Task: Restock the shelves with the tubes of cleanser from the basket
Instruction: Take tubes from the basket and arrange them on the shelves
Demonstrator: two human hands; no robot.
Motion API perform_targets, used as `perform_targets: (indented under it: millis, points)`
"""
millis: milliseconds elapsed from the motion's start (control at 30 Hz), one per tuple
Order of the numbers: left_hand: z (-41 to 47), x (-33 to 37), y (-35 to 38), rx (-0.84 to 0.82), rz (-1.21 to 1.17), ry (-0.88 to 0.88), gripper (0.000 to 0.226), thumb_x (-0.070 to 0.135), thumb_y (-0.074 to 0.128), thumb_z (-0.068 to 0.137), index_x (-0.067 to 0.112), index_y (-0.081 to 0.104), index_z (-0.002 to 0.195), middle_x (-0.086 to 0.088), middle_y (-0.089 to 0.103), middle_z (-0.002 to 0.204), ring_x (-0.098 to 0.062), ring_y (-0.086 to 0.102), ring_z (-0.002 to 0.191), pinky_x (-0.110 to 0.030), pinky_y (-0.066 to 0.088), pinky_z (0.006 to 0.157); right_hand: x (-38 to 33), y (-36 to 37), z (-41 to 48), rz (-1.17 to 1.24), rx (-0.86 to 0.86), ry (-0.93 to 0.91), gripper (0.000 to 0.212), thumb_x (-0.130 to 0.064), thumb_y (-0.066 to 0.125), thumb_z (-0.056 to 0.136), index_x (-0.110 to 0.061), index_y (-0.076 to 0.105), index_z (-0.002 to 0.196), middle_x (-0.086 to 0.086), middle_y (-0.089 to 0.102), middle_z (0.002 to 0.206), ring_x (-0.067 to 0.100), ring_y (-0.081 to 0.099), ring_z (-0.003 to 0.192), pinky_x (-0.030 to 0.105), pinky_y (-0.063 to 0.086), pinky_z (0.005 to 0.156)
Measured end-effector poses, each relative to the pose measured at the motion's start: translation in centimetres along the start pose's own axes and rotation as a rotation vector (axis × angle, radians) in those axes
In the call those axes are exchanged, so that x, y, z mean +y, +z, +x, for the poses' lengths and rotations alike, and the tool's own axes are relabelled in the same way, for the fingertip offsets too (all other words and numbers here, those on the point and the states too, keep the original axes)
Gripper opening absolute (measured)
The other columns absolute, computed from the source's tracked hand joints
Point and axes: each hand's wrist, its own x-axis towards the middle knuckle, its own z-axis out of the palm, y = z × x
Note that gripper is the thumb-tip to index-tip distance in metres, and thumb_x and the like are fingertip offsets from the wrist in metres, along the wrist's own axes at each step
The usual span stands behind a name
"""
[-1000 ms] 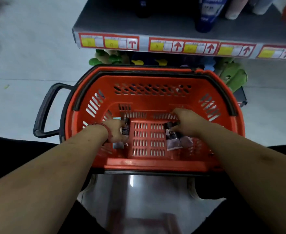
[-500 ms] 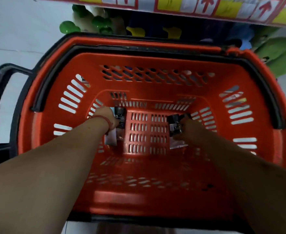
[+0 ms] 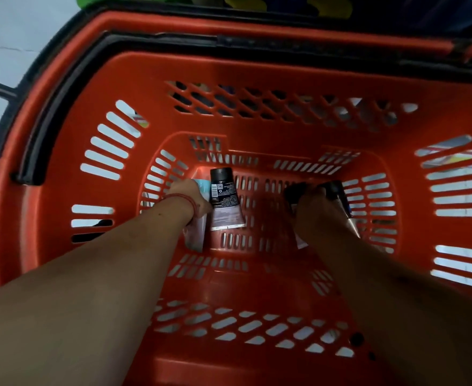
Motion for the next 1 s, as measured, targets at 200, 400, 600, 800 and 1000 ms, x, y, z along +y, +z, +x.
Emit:
perform_targets:
  millis: [200,400,600,800,1000]
  points:
    - [-1.4,0.4,-0.9,0.028,-0.086,0.03,0.064,0.053,0.068,0.086,0.001,0.061,0.122,-0.021,0.065,0.118,-0.031,0.064,0.096,-0.03,0.046,0.073,-0.2,-2.0,-1.1,0.093,-0.091,-0.025,0.057,-0.041,0.068,0.092,-0.012,0.048,0.136,0.011,0.063,0.124,0.03,0.063,0.111,0.036,0.052,0.084]
    - [-6.2,1.5,-6.0,-0.078,-0.271,0.119,0.044,0.043,0.073,0.076,0.003,0.069,0.094,-0.015,0.068,0.079,-0.027,0.062,0.064,-0.029,0.05,0.058,-1.1,-8.3,-3.7,0.566,-0.143,-0.08,0.041,-0.042,0.08,0.072,-0.019,0.072,0.105,0.007,0.074,0.1,0.024,0.071,0.092,0.042,0.058,0.089]
    - [-14.1,1.9,-12.7,-0.206,-0.466,0.367,0.026,0.03,0.076,0.083,0.006,0.066,0.09,-0.015,0.06,0.077,-0.024,0.055,0.065,-0.034,0.051,0.064,-2.7,-17.1,-9.5,0.74,-0.077,-0.174,0.041,-0.039,0.087,0.069,-0.02,0.068,0.1,0.005,0.073,0.095,0.018,0.069,0.08,0.029,0.055,0.065]
    - [-21.1,2.2,-20.1,-0.082,-0.496,0.538,0.021,0.025,0.083,0.077,0.017,0.064,0.078,-0.001,0.062,0.065,-0.013,0.057,0.056,-0.028,0.05,0.059,-3.3,-25.2,-16.3,0.789,-0.005,-0.371,0.041,-0.036,0.092,0.064,-0.017,0.075,0.097,0.003,0.076,0.093,0.019,0.068,0.08,0.037,0.058,0.073]
    - [-26.2,2.6,-23.2,-0.077,-0.784,0.684,0.012,0.009,0.071,0.088,0.01,0.066,0.099,-0.006,0.071,0.093,-0.009,0.067,0.072,-0.019,0.058,0.065,-3.4,-29.5,-19.7,1.033,0.015,-0.516,0.047,-0.017,0.086,0.076,-0.014,0.065,0.117,0.012,0.074,0.099,0.019,0.066,0.066,0.034,0.052,0.061]
